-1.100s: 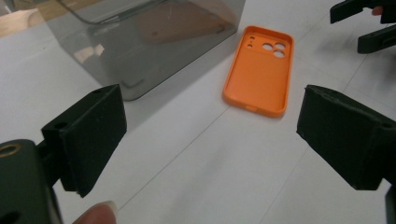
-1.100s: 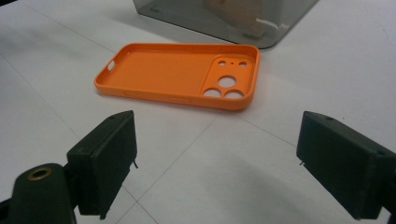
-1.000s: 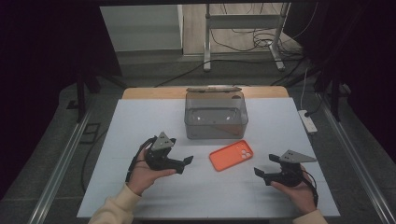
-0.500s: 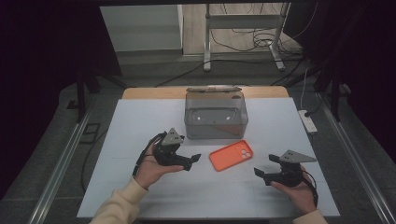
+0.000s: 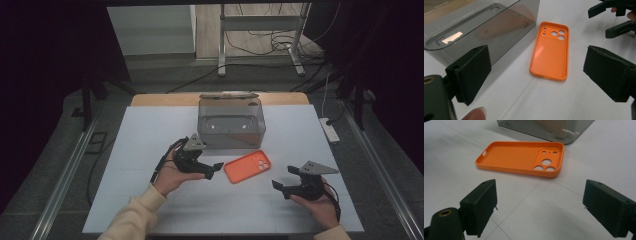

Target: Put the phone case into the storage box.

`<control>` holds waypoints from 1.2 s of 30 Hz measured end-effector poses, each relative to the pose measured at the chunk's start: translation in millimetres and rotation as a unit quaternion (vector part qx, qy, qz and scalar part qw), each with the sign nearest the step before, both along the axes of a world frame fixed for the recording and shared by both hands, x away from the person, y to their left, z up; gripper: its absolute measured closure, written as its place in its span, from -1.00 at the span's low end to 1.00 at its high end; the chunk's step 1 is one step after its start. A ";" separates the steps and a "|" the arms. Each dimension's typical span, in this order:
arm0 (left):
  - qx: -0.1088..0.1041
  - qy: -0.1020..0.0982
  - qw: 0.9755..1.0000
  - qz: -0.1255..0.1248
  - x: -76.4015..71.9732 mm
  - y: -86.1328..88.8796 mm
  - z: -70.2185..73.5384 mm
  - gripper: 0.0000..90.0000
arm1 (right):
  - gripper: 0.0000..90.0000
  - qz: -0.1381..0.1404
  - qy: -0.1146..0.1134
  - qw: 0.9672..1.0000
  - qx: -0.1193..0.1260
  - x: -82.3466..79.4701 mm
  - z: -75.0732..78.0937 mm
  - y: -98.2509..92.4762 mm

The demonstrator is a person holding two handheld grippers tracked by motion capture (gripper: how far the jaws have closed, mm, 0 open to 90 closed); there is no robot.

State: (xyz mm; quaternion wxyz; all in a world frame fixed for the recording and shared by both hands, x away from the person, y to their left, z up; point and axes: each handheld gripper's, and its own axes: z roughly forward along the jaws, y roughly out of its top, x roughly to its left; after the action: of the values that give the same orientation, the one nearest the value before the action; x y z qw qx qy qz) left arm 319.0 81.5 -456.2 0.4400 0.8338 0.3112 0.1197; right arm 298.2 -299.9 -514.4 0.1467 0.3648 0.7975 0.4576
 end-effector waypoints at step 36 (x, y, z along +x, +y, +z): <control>0.020 0.014 1.000 -0.012 15.9 -34.9 12.5 -0.73 | -0.73 0.002 0.003 1.000 -0.005 0.1 -1.0 0.9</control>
State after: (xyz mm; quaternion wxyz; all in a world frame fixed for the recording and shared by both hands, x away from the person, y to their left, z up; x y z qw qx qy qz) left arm 334.9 46.6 -443.7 0.4203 0.8478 0.3044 0.1091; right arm 298.3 -299.1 -515.4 0.1449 0.3635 0.8010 0.4530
